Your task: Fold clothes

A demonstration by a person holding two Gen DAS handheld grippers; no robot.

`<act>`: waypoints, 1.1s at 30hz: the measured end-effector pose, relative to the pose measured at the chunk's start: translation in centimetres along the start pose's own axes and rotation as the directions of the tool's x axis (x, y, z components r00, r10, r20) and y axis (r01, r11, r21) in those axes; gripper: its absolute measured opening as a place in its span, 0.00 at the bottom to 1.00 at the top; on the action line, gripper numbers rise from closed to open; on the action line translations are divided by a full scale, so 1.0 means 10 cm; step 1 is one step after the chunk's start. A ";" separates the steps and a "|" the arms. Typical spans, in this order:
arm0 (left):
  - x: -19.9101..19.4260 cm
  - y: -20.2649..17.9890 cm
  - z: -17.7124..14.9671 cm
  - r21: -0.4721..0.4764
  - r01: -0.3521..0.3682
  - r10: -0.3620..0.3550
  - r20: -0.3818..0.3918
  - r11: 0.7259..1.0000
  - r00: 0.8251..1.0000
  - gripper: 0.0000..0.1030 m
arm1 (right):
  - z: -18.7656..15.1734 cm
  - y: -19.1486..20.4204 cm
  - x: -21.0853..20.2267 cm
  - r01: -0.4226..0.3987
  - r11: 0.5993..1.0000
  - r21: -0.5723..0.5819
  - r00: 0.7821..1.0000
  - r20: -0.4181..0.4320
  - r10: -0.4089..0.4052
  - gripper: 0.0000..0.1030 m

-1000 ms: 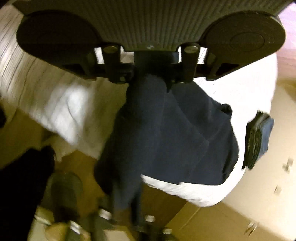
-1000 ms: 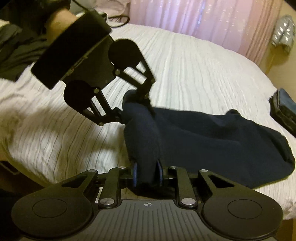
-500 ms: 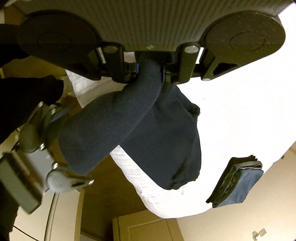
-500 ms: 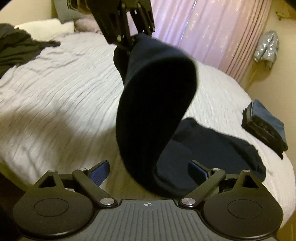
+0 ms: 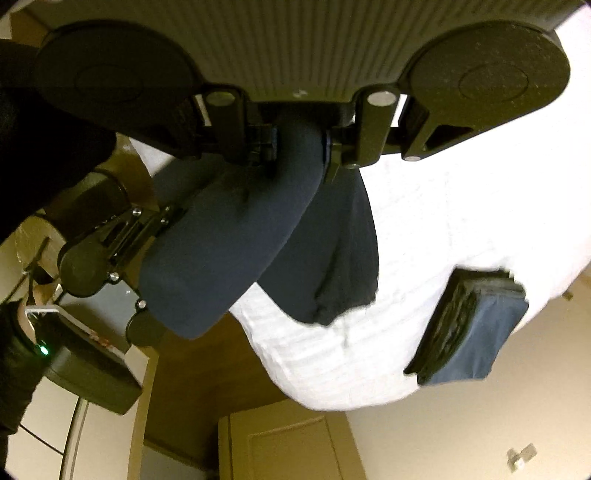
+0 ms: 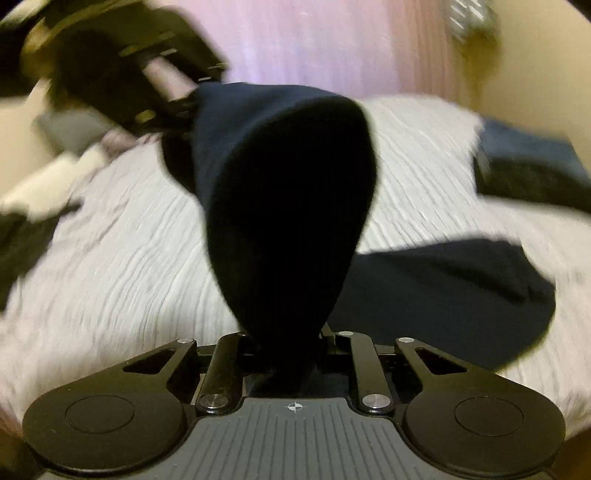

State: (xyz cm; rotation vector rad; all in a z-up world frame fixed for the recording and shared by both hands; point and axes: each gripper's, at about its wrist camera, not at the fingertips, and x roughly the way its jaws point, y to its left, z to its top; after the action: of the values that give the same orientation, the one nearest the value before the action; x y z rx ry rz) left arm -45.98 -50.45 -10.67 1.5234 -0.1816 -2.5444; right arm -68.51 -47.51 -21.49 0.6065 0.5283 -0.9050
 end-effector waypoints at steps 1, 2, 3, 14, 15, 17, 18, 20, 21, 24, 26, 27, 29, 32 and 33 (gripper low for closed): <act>0.05 0.06 0.06 0.010 0.005 -0.006 0.011 1.000 1.000 0.17 | 0.05 -0.10 -0.01 0.003 0.998 0.062 1.000 -0.001 -0.003 0.19; 0.11 0.12 0.12 0.021 0.011 -0.011 0.022 1.000 1.000 0.17 | 0.08 -0.19 -0.02 0.017 0.994 0.112 1.000 0.000 -0.017 0.19; 0.17 0.19 0.18 0.029 0.015 -0.016 0.029 0.999 0.999 0.17 | 0.13 -0.28 -0.03 0.027 0.987 0.159 1.000 0.001 -0.027 0.19; 1.26 0.88 0.72 -0.020 0.137 -0.137 -0.008 0.990 0.990 0.18 | 0.31 -1.15 0.02 0.070 0.876 0.477 0.997 -0.019 -0.069 0.19; 1.37 0.93 0.78 -0.025 0.146 -0.147 -0.019 0.989 0.989 0.18 | 0.30 -1.24 0.03 0.069 0.868 0.493 0.998 -0.023 -0.066 0.19; 1.58 1.01 0.89 -0.033 0.161 -0.162 -0.043 0.986 0.986 0.18 | 0.29 -1.43 0.07 0.066 0.848 0.525 0.998 -0.030 -0.059 0.19; 1.68 1.04 0.95 -0.035 0.166 -0.168 -0.054 0.985 0.984 0.18 | 0.27 -1.53 0.09 0.061 0.836 0.545 0.998 -0.032 -0.052 0.19; 1.88 1.11 1.07 -0.041 0.184 -0.186 -0.071 0.982 0.980 0.18 | 0.23 -1.74 0.10 0.047 0.811 0.582 0.999 -0.036 -0.032 0.19; 1.99 1.14 1.12 -0.043 0.193 -0.196 -0.083 0.980 0.977 0.18 | 0.20 -1.84 0.10 0.041 0.796 0.604 0.999 -0.041 -0.021 0.19; 2.35 1.27 1.24 -0.058 0.220 -0.226 -0.131 0.974 0.965 0.20 | 0.16 -2.11 0.13 0.018 0.760 0.649 0.998 -0.055 0.023 0.19; 2.58 1.34 1.26 -0.069 0.224 -0.233 -0.165 0.972 0.958 0.26 | 0.15 -2.25 0.19 0.005 0.750 0.661 0.996 -0.070 0.055 0.19; 2.66 1.39 1.25 -0.087 0.222 -0.234 -0.171 0.971 0.957 0.33 | 0.15 -2.31 0.22 0.000 0.740 0.673 0.995 -0.076 0.070 0.19; 2.79 1.49 1.22 -0.133 0.214 -0.236 -0.170 0.968 0.957 0.44 | 0.14 -2.42 0.25 -0.010 0.716 0.698 0.992 -0.086 0.097 0.19; 2.85 1.62 1.17 -0.195 0.232 -0.263 -0.152 0.953 0.953 0.46 | 0.14 -2.50 0.13 -0.009 0.693 0.721 0.992 -0.081 0.097 0.20; 2.81 1.67 1.14 -0.215 0.244 -0.277 -0.138 0.946 0.951 0.46 | 0.14 -2.53 0.08 -0.004 0.685 0.728 0.993 -0.078 0.089 0.24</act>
State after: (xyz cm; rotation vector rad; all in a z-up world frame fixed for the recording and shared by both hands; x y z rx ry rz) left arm -67.66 -72.42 -26.38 1.7703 0.3053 -2.5134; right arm -89.15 -60.93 -27.50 1.4055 0.2191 -1.0315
